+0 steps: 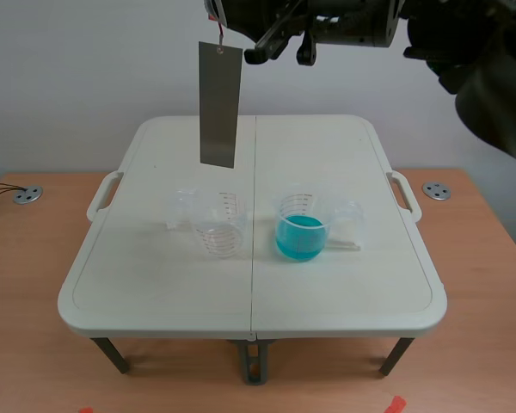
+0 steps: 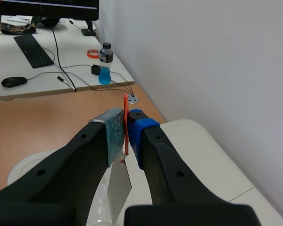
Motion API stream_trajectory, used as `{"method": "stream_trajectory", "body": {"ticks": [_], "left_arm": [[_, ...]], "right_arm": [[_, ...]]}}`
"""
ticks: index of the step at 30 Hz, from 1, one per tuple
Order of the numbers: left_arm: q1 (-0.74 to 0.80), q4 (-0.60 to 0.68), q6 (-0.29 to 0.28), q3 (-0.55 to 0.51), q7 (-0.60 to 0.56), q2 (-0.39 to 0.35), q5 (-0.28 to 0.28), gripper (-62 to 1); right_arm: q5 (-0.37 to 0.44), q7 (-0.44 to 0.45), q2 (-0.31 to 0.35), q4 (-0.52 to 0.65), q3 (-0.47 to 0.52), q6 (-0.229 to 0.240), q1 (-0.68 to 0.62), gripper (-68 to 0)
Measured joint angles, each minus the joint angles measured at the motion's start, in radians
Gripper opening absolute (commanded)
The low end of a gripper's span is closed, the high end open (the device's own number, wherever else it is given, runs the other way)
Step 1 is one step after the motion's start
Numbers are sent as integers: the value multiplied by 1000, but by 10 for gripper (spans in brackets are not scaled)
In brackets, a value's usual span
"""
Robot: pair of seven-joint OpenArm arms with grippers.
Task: Hold the metal plate by the orange handle, dip it into the blue solution, take it out and point at it, then put the plate back in the beaker on the left.
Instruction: 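Point at the plate with the left hand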
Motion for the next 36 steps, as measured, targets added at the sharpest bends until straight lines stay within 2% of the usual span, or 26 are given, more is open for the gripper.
{"method": "stream_trajectory", "body": {"ticks": [6,11,17,24,26,30,36], "left_arm": [[-74,0,0,0,0,0,0,-597],[-126,0,0,0,0,0,-3,-597],[-173,0,0,0,0,0,-5,-597],[-246,0,-8,0,1,0,-7,-597],[-276,0,-9,0,0,0,-38,-597],[-363,0,-63,3,2,0,-53,-597],[-550,-6,-82,113,28,0,-53,-597]], "right_arm": [[122,-30,103,93,0,3,0,-664],[198,-34,192,118,18,4,0,-664],[220,-35,286,118,28,3,0,-664],[220,-31,324,117,28,2,-1,-664],[220,-28,325,117,28,3,-8,-664],[220,-12,324,117,28,3,-35,-664],[220,-13,324,115,28,4,-47,-664]]}}
